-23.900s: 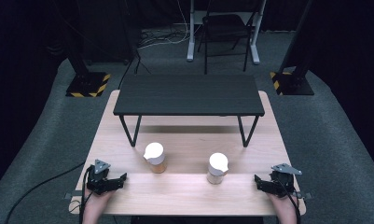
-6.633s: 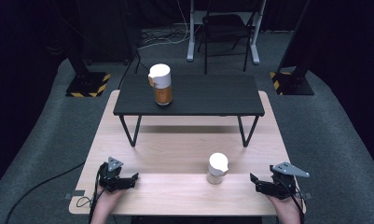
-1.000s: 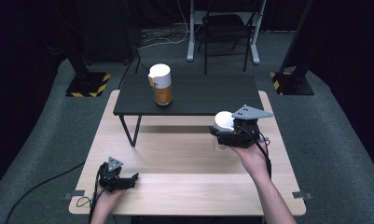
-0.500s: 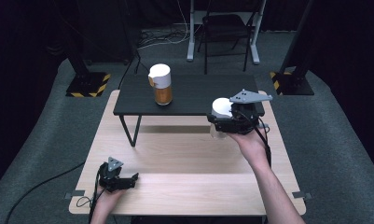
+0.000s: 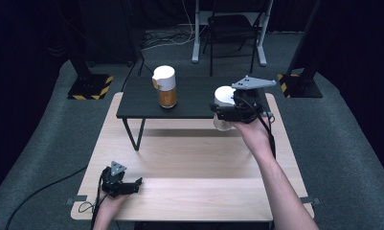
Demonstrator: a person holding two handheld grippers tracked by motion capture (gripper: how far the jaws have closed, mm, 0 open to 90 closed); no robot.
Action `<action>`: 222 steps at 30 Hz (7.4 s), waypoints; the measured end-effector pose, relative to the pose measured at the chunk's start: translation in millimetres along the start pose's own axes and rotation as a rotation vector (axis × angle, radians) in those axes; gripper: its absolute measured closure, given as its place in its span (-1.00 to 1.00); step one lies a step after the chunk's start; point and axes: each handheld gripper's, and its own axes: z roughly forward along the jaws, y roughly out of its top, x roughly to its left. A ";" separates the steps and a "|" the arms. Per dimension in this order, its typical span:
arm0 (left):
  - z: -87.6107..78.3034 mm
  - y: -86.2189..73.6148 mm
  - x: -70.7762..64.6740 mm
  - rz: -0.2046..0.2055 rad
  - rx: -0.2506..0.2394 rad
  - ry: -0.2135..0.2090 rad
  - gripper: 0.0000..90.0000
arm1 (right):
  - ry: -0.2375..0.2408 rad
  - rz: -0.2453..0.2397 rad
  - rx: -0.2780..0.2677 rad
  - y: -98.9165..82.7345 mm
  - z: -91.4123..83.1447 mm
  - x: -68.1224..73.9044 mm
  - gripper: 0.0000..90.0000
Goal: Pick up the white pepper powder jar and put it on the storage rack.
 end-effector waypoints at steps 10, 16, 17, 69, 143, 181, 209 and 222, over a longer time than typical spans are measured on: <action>0.0 0.0 0.2 0.001 0.000 -0.001 -0.88 | -0.016 -0.001 -0.004 18.2 13.6 0.0 -0.34; 0.0 0.0 0.3 0.001 0.000 -0.002 -0.88 | -0.032 0.003 -0.008 26.4 21.2 -1.5 -0.34; 0.0 0.0 0.3 0.001 0.000 -0.001 -0.88 | -0.035 0.003 -0.008 27.7 22.7 -2.1 -0.34; -0.1 -0.3 0.4 0.002 -0.001 -0.003 -0.88 | -0.097 0.081 0.023 28.1 74.6 -28.1 -0.34; -0.1 -0.4 0.0 0.001 -0.001 -0.002 -0.88 | -0.098 0.092 0.017 -153.8 3.2 -15.3 -0.76; 0.8 0.1 -0.5 -0.002 -0.003 0.000 -0.88 | -0.139 0.246 0.147 -266.1 -4.3 -26.6 -0.74; 0.1 -0.2 -1.2 -0.001 -0.001 0.000 -0.88 | -0.173 0.157 0.307 -257.7 8.1 -19.1 -0.76; -0.2 -0.2 -1.4 0.002 0.001 0.000 -0.88 | -0.173 0.141 0.314 -256.7 9.6 -18.2 -0.78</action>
